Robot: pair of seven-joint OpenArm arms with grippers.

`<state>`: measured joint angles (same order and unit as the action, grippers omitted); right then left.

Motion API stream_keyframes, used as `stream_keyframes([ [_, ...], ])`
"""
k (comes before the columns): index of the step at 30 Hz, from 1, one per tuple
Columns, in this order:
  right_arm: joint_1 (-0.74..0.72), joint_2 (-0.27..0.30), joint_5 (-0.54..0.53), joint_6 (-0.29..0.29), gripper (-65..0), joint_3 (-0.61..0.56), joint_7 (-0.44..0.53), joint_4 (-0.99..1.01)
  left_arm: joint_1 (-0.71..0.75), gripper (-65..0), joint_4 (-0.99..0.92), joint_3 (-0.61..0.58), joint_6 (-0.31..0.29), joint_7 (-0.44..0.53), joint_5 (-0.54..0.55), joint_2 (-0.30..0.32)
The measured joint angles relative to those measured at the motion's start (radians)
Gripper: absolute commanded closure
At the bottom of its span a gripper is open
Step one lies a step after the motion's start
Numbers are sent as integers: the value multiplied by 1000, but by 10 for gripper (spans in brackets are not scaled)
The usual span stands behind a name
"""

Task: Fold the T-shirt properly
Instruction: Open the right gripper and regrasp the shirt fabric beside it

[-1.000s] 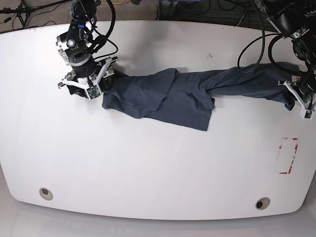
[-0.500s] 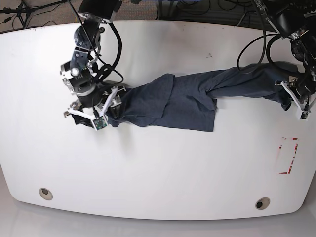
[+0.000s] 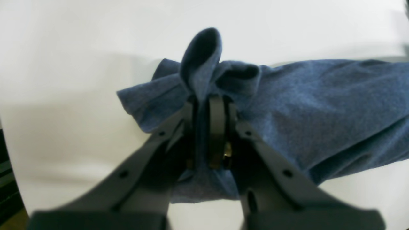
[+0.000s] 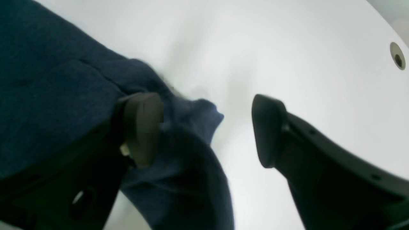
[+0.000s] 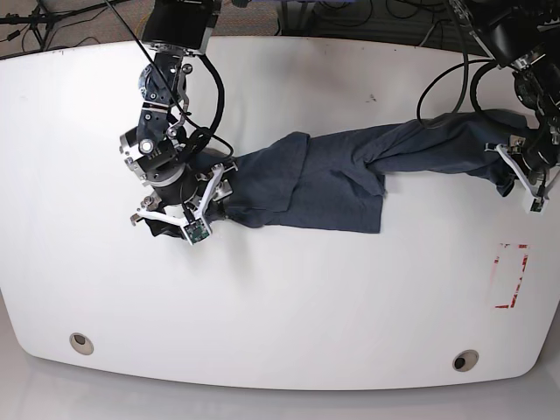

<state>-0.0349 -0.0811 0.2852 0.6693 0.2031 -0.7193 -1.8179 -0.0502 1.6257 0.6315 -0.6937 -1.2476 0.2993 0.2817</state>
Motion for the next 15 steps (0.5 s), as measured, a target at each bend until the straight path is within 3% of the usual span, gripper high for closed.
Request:
stream_keyframes([
  [6,-20,-5,-4,-50,-430,-37,-24,15,-1,-28,-1,0,0,0,-5,1],
  [10,-13,7,-6,-52,-430,-43,-127,-53,-3,-29,-1,-2,0,0,-3,-1],
  [15,-31,18,-13,-56,-430,-42,-125,-23,-3,-29,-1,-2,0,0,-6,2],
])
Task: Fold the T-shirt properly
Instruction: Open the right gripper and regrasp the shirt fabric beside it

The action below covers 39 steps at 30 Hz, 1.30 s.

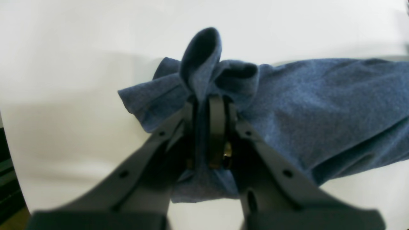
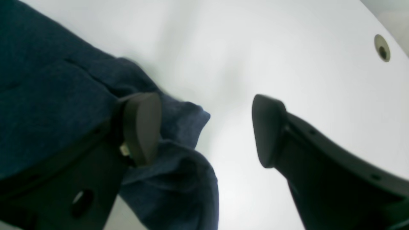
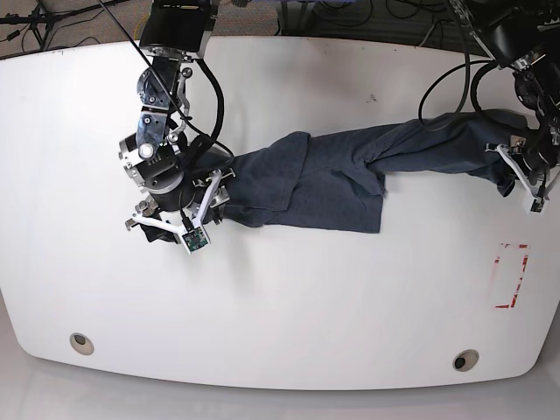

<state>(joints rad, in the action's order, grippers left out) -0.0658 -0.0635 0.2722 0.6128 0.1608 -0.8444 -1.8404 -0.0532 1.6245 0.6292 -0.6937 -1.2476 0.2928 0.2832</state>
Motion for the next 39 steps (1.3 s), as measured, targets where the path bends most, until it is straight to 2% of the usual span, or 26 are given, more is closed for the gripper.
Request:
stream_keyframes([
  [7,-99,-7,0,-8,-430,-4,59,175,0,-29,0,0,0,0,4,1],
  [20,-250,-2,3,-6,-430,-11,73,510,0,-29,0,0,0,0,3,1],
  [26,-239,-8,0,-3,-430,-10,90,550,0,-29,0,0,0,0,2,0],
  [39,-229,-68,-1,-3,-430,-10,120,606,0,-29,0,-32,0,0,0,5],
])
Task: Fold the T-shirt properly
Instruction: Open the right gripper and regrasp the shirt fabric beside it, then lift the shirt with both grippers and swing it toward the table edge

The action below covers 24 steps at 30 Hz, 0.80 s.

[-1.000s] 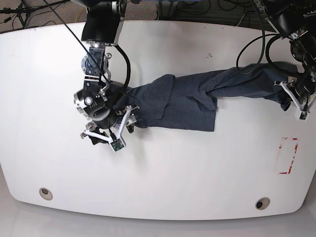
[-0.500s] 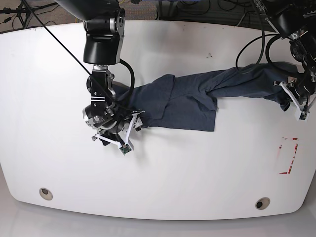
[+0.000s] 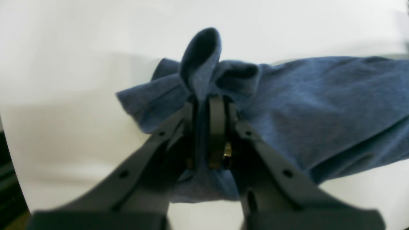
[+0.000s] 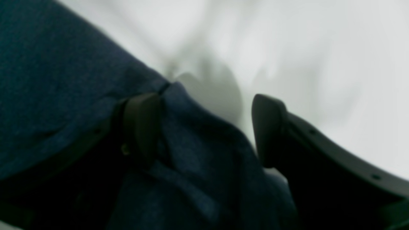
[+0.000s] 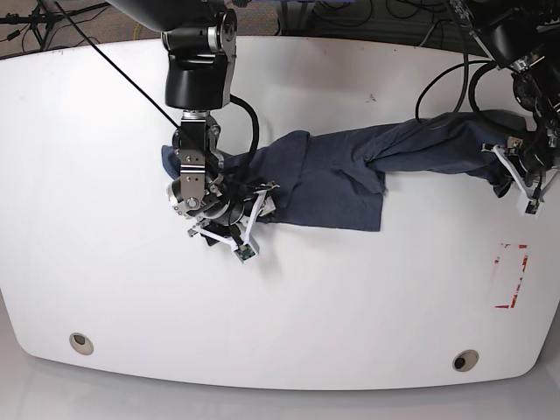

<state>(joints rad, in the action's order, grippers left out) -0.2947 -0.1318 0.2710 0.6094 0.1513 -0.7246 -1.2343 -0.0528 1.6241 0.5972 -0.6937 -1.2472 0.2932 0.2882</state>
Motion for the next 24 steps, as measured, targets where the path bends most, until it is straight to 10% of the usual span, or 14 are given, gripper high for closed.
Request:
stream_keyframes([
  [9,7,-2,-10,-8,-411,2,84,54,0,-29,0,-5,0,3,3,-1],
  [18,13,-2,-19,-7,-16,2,120,64,0,-29,0,-5,0,3,2,-2],
  [24,21,-5,-24,-3,-2,0,103,41,0,-29,0,-5,0,4,0,-2],
])
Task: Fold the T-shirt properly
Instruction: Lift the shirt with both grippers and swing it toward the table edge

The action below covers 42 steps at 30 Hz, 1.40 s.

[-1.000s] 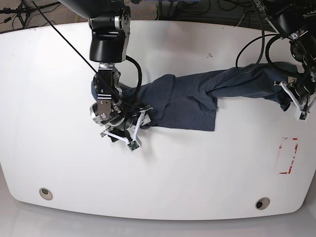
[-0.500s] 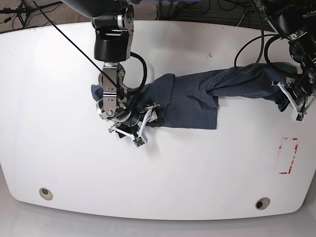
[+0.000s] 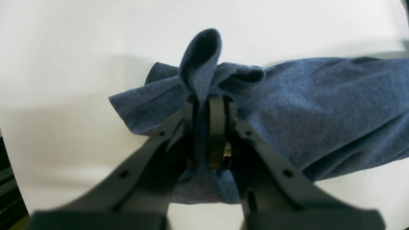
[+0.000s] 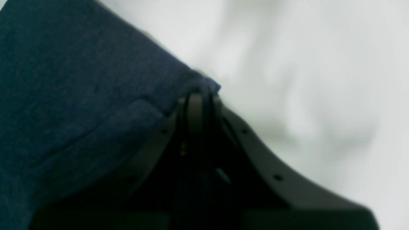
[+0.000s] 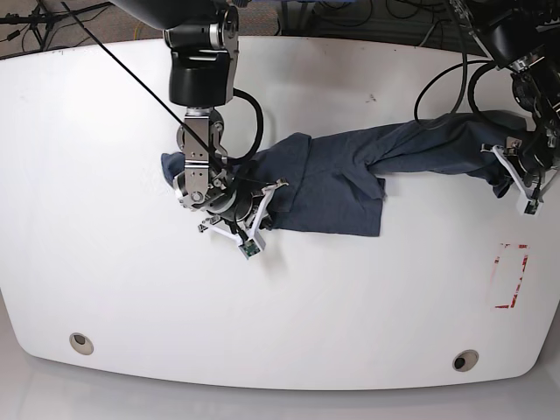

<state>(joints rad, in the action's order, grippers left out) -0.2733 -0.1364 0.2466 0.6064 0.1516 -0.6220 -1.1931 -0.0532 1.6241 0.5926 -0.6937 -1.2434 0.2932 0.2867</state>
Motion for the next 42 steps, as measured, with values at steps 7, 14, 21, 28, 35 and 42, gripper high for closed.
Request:
stream_keyframes([
  [7,85,0,25,8,0,0,-116,-201,-9,-29,-1,-2,0,-3,-1,1],
  [14,97,27,21,6,0,1,-218,-439,-105,-29,-1,-3,0,-8,7,-2],
  [21,55,92,16,12,0,-1,-280,-537,-201,-29,-1,-44,4,-19,-3,0],
  [28,-43,151,16,12,0,1,-299,-554,-334,-29,-2,-70,52,-18,16,-15],
  [35,-171,220,11,15,0,0,-301,-596,-509,-29,-61,-61,95,-21,8,-4],
  [42,-294,273,0,16,0,1,-422,-729,-640,-29,-146,-63,98,-18,16,6],
])
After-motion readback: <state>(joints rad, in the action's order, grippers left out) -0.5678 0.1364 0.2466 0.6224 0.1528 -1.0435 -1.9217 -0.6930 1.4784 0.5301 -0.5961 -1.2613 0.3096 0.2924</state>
